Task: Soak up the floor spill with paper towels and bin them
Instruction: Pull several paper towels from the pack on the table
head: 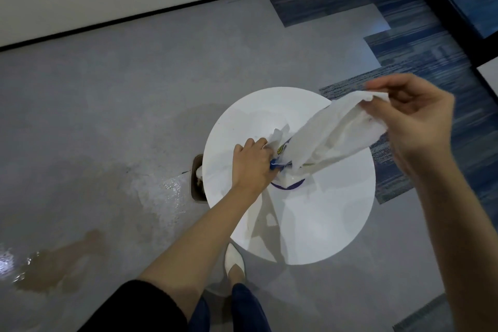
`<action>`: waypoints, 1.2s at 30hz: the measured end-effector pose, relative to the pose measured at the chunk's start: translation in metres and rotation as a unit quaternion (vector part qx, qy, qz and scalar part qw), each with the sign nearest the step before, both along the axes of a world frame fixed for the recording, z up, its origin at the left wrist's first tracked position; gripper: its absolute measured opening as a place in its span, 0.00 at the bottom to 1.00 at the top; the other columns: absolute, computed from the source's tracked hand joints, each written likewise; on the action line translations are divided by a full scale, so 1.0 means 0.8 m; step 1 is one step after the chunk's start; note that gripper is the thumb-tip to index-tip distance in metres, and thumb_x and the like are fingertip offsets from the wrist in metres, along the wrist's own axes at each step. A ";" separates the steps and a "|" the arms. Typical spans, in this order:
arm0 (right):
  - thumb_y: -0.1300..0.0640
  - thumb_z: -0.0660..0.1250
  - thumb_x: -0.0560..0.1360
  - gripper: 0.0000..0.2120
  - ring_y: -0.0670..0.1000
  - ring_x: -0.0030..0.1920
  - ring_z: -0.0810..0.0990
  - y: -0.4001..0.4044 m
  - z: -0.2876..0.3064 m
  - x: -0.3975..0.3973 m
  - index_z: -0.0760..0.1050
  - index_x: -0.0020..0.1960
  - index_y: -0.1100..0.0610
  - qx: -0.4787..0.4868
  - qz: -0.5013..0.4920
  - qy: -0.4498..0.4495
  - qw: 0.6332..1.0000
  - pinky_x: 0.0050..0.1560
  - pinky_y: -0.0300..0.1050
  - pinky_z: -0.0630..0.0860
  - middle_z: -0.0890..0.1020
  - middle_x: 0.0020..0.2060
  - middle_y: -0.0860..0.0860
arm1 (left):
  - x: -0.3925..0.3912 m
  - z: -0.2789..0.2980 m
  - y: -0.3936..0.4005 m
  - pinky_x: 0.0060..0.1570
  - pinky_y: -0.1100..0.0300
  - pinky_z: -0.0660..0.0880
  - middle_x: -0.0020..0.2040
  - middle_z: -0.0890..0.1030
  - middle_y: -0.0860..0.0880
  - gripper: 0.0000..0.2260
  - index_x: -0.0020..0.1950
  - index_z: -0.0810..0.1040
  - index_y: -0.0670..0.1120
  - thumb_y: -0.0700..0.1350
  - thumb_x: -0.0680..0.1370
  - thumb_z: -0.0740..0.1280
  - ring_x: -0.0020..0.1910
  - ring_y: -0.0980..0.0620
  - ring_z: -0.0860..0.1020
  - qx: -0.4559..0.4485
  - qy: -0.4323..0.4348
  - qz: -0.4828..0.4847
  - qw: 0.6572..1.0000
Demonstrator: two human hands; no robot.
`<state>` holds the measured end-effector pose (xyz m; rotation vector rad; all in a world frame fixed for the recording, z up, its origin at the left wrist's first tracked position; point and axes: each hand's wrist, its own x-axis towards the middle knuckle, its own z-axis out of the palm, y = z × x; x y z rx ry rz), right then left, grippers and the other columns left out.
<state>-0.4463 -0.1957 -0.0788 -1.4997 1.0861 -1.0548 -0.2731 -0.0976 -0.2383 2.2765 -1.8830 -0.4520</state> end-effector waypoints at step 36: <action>0.48 0.77 0.68 0.17 0.49 0.43 0.85 0.012 0.008 -0.060 0.82 0.51 0.57 -0.020 -0.166 0.043 0.985 0.49 0.41 0.79 0.86 0.45 0.48 | 0.044 0.002 -0.009 0.56 0.53 0.64 0.34 0.69 0.51 0.06 0.42 0.70 0.48 0.47 0.74 0.65 0.39 0.48 0.70 0.222 -0.134 -0.006 0.966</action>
